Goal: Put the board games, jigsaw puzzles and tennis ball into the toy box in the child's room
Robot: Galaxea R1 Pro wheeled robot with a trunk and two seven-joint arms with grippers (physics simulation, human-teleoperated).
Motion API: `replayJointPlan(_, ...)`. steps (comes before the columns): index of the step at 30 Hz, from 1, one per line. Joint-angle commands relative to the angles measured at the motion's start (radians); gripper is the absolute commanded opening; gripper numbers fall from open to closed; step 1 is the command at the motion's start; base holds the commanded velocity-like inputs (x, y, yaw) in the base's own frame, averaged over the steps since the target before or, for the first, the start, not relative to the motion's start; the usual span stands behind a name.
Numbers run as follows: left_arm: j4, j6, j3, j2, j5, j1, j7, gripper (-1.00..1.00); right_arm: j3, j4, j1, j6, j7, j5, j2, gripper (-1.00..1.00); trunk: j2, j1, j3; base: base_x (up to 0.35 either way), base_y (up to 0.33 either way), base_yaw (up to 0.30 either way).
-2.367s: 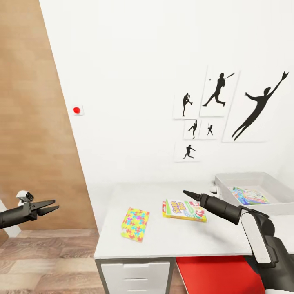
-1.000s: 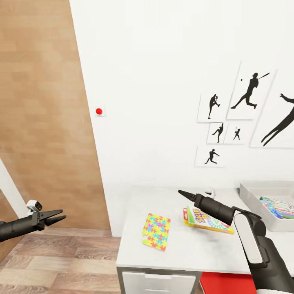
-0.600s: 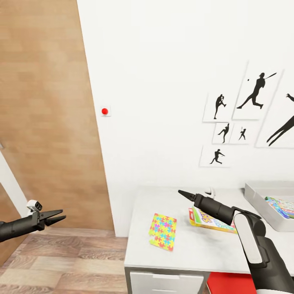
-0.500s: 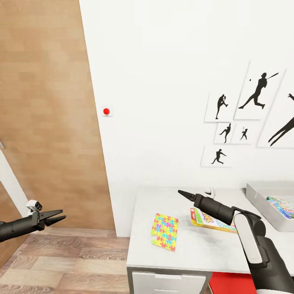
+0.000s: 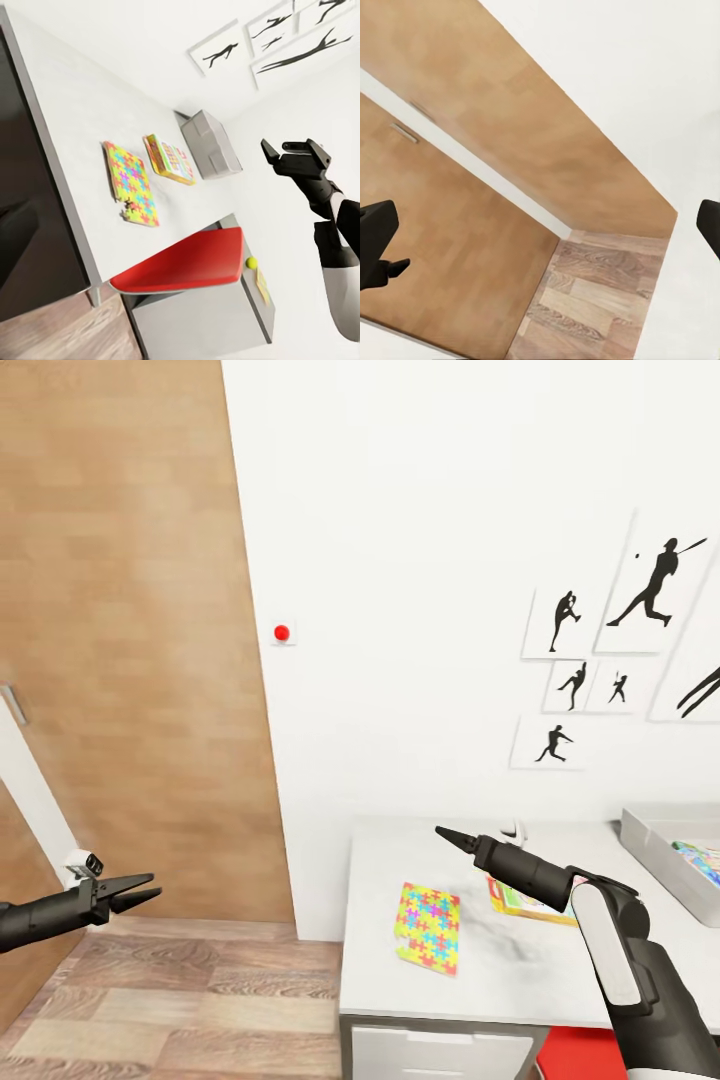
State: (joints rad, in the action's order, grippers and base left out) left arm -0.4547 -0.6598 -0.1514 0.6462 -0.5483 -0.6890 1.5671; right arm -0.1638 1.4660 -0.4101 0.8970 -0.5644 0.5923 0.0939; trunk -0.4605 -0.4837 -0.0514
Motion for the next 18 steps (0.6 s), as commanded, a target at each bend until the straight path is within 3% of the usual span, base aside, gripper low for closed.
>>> replayJointPlan(1,0.001,-0.011,-0.007,0.001,-0.005,-0.001,0.004,1.00,-0.001,0.001,-0.001,0.006,-0.003,-0.002,0.000,1.00,-0.002,-0.001,-0.002,0.000,0.228,0.000)
replayJointPlan(12,0.001,-0.011,-0.006,0.001,-0.005,-0.001,0.003,1.00,0.003,-0.001,-0.002,0.006,0.019,-0.003,-0.001,1.00,-0.002,-0.001,-0.002,0.000,0.104,0.000)
replayJointPlan(17,0.001,-0.011,-0.005,-0.006,-0.004,-0.001,-0.003,1.00,0.004,-0.028,-0.002,0.015,0.117,-0.003,-0.002,1.00,-0.002,-0.001,-0.002,0.000,0.014,0.000)
replayJointPlan(18,0.001,-0.012,-0.005,-0.008,-0.004,-0.001,-0.004,1.00,0.004,-0.047,-0.001,0.018,0.168,-0.002,-0.002,1.00,-0.002,-0.001,-0.002,0.000,0.005,0.000)
